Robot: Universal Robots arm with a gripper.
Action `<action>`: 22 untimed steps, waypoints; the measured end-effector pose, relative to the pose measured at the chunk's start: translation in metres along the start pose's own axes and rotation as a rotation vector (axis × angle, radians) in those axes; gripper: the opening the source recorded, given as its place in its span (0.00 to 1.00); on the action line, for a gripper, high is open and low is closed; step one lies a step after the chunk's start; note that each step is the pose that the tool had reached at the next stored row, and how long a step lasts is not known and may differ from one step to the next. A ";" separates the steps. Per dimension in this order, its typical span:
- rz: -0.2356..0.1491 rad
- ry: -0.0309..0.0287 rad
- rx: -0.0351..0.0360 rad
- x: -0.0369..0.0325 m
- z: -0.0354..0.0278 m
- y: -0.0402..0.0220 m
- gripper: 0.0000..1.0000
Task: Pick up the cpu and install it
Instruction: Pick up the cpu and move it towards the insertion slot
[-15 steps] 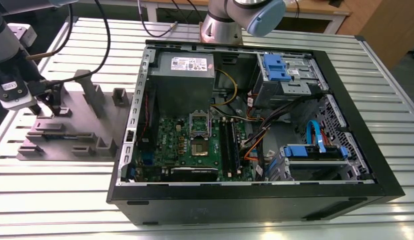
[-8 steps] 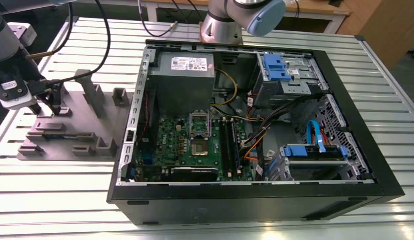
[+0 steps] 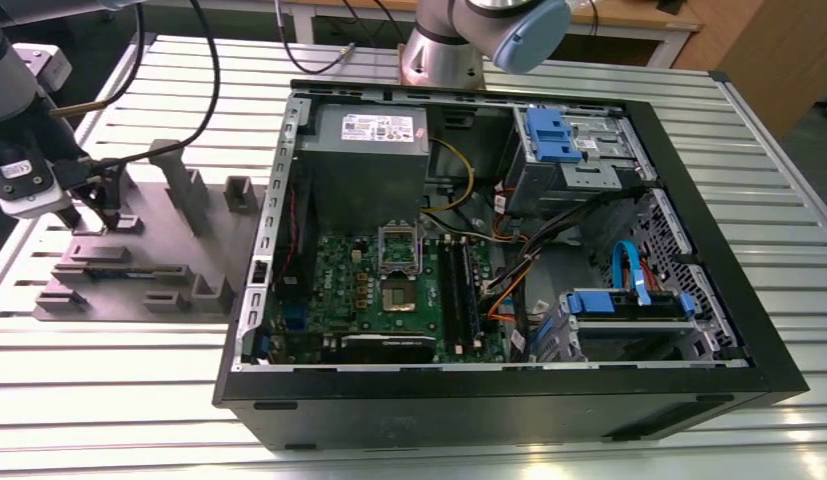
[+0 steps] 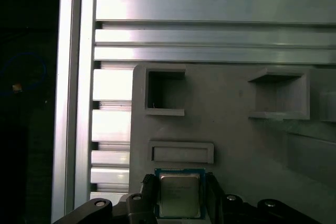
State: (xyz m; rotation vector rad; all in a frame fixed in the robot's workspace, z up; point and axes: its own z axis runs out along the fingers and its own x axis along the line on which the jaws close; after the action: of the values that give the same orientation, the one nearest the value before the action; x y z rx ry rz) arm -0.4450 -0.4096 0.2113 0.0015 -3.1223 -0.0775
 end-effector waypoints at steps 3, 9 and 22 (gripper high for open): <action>0.000 -0.0001 -0.0001 0.0000 -0.0030 0.0002 0.47; 0.000 -0.0002 -0.0001 0.0000 -0.0038 0.0002 0.47; 0.000 -0.0002 -0.0002 0.0002 -0.0133 0.0007 0.47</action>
State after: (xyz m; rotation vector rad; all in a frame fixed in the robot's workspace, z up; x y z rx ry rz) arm -0.4450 -0.4095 0.2247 0.0015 -3.1225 -0.0777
